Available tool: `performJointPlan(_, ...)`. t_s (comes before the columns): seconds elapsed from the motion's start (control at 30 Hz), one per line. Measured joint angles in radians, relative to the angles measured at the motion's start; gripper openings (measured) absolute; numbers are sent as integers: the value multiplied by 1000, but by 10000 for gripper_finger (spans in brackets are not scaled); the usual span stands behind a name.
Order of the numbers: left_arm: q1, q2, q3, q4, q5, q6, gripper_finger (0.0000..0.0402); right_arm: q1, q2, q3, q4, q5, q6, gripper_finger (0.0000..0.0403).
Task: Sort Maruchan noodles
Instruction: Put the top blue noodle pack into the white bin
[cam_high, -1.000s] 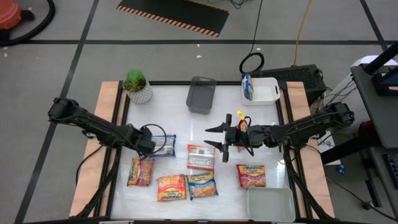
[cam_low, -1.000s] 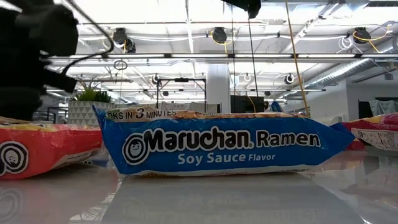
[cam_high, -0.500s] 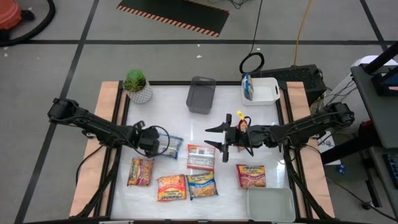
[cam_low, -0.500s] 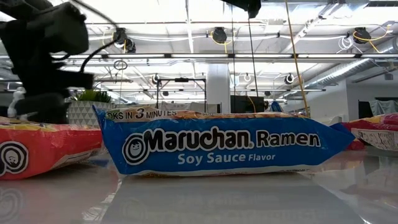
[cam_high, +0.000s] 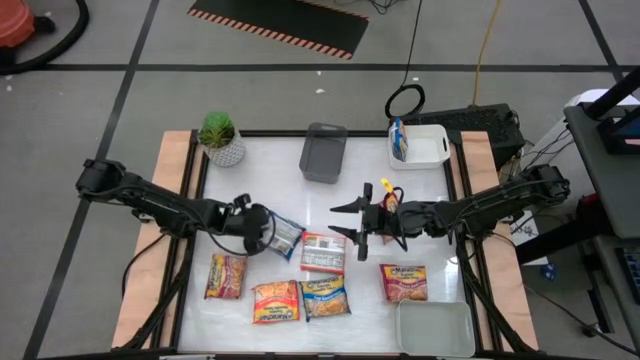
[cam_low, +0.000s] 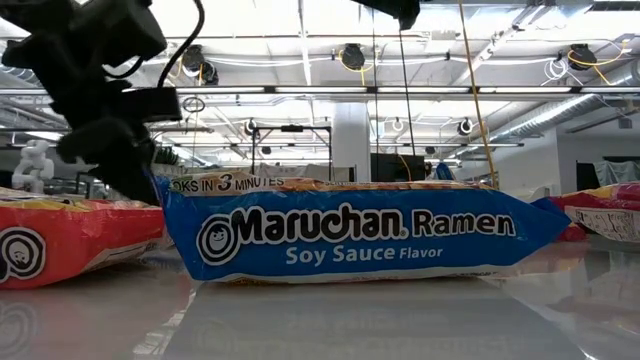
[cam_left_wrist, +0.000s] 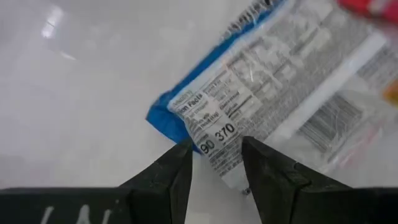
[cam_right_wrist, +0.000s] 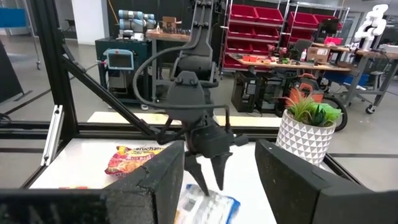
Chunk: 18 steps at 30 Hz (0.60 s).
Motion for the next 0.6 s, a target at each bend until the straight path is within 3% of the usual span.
performJointPlan(0.17, 0, -8, 1, -161, 7, -147, 150, 0, 0, 0, -18, 0, -4, 192)
performJointPlan(0.43, 0, -43, 75, -365, -19, -210, 150, 0, 0, 0, -14, 1, -16, 192)
performJointPlan(0.6, -15, -67, 128, -412, -25, -254, 150, 0, 0, 0, -25, 2, -15, 192)
